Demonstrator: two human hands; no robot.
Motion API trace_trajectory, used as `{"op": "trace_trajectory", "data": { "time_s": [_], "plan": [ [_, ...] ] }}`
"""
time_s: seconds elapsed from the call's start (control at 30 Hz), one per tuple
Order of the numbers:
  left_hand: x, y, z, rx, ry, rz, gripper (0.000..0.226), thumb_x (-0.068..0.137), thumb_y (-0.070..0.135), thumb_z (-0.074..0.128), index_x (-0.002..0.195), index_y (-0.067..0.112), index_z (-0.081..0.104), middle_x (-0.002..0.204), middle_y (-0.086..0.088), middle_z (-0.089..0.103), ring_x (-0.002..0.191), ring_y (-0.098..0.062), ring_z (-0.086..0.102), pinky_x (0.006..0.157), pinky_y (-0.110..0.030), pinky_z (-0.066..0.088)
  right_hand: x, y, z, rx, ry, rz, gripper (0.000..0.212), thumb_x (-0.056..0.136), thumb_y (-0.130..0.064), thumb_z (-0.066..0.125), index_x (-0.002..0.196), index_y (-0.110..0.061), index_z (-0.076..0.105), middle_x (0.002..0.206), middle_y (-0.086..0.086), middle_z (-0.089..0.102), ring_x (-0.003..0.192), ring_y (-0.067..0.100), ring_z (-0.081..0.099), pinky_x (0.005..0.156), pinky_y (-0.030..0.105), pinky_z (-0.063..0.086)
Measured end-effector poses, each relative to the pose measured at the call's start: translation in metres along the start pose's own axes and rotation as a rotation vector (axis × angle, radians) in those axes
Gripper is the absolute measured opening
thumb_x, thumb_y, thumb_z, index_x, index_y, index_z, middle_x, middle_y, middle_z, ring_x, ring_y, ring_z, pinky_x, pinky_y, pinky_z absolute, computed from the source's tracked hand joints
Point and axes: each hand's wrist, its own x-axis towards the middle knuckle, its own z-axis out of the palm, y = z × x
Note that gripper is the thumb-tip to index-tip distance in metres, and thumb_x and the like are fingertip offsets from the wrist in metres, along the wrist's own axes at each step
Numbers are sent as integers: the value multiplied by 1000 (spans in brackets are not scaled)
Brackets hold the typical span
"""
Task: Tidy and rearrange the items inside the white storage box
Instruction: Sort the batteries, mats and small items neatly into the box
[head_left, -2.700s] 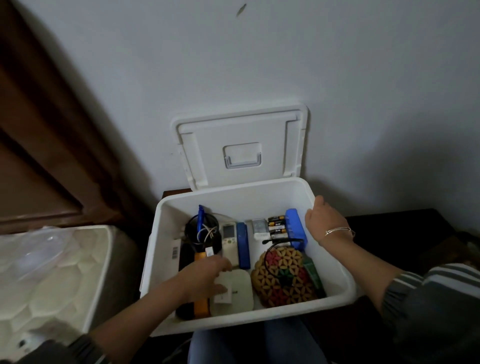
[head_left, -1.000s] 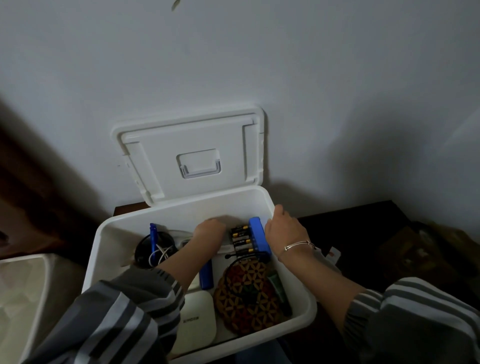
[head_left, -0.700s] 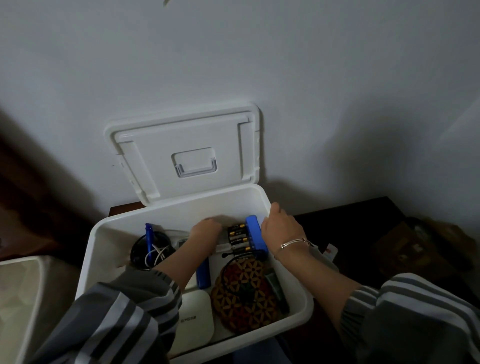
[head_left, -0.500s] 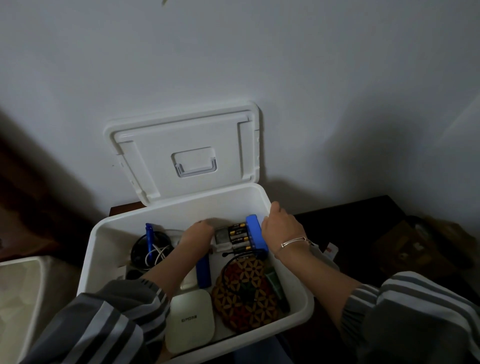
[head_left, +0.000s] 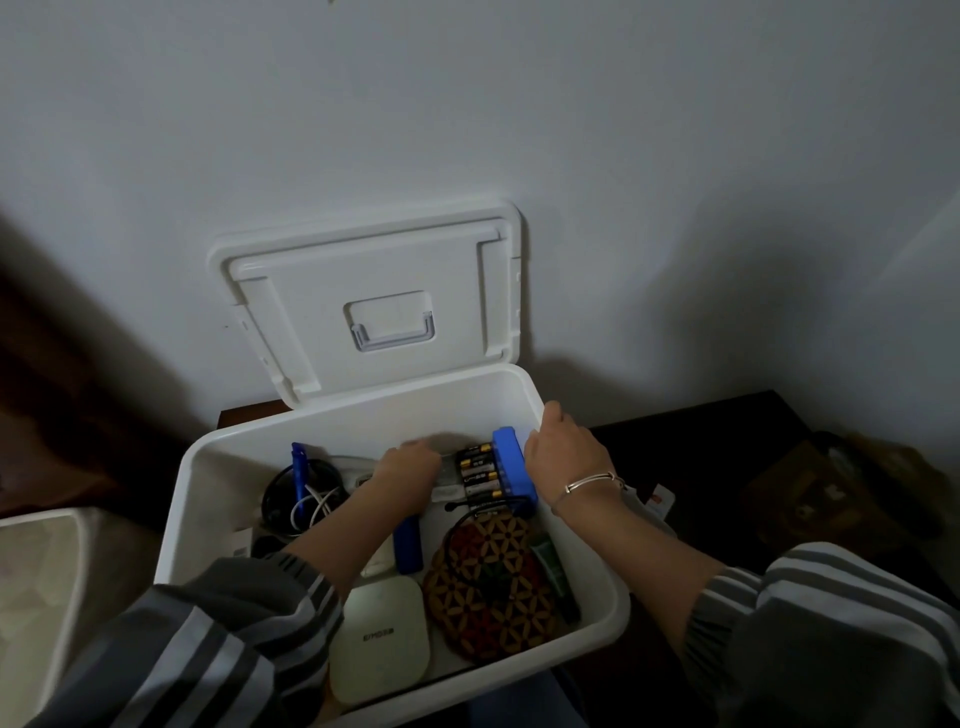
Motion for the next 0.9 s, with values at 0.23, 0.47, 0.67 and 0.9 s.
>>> {"op": "trace_trajectory", "data": {
  "time_s": [0.23, 0.47, 0.67, 0.9],
  "plan": [
    [0, -1, 5, -24, 34, -31, 27, 88, 15, 64, 113, 7, 62, 121, -11, 56, 109, -25, 56, 88, -33, 48, 0, 0, 0, 6, -3, -2, 24, 99, -25, 34, 116, -9, 40, 110, 12, 58, 93, 28, 59, 65, 33, 41],
    [-4, -7, 9, -65, 115, -62, 35, 89, 17, 66, 121, 9, 56, 127, -10, 55, 113, -25, 57, 93, -33, 48, -1, -1, -2, 23, -1, 1, 25, 100, -28, 34, 115, -9, 40, 109, 12, 58, 92, 27, 60, 70, 35, 47],
    [-5, -4, 7, -66, 152, -40, 38, 88, 13, 64, 125, 9, 56, 132, -12, 50, 115, -26, 55, 94, -34, 47, -1, -1, -1, 14, 3, -3, 25, 100, -27, 34, 115, -9, 40, 110, 12, 58, 93, 29, 60, 70, 37, 47],
    [-24, -12, 6, -242, 209, 11, 51, 85, 29, 69, 128, 13, 47, 133, -10, 44, 113, -26, 51, 91, -34, 48, -1, 0, -1, 13, 0, -19, 25, 100, -28, 33, 115, -9, 40, 109, 12, 58, 92, 29, 59, 69, 36, 47]
  ]
}}
